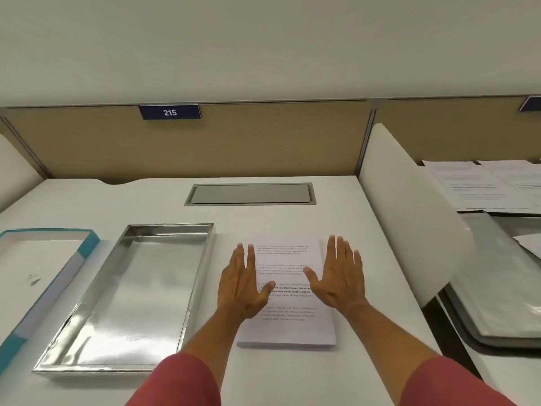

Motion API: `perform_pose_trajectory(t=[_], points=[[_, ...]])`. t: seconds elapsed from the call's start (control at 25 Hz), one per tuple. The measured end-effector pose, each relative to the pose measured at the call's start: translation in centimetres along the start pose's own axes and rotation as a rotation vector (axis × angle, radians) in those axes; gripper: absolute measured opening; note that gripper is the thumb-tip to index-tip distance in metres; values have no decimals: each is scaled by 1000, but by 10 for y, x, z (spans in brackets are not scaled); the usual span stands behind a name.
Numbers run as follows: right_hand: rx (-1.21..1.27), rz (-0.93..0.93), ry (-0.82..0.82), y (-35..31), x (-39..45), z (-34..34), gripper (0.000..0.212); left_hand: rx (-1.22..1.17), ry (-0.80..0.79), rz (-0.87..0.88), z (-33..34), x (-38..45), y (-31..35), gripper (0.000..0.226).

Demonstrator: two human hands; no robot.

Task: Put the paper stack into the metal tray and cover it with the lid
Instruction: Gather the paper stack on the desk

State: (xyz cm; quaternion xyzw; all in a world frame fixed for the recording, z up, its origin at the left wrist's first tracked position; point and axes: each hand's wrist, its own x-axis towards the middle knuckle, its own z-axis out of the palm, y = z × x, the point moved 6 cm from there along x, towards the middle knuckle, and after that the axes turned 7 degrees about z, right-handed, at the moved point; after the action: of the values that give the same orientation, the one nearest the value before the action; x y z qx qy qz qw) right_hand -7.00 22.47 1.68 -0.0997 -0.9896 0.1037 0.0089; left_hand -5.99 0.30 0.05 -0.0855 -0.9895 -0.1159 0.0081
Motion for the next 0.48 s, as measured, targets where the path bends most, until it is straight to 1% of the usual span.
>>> perform_pose_trajectory(t=[0.08, 0.2, 0.28, 0.36, 0.48], points=[[113, 95, -83, 3, -2, 15, 91, -90, -64, -94, 17, -4, -10, 100], [276, 292, -214, 15, -10, 39, 73, -248, -140, -258, 43, -11, -22, 99], [381, 398, -272, 16, -13, 50, 64, -358, -147, -363, 49, -10, -26, 98], [454, 480, -297, 15, -14, 58, 65, -447, -136, -434, 51, -7, -28, 94], [492, 598, -320, 13, -14, 66, 66, -548, -135, -499, 55, -5, -31, 93]])
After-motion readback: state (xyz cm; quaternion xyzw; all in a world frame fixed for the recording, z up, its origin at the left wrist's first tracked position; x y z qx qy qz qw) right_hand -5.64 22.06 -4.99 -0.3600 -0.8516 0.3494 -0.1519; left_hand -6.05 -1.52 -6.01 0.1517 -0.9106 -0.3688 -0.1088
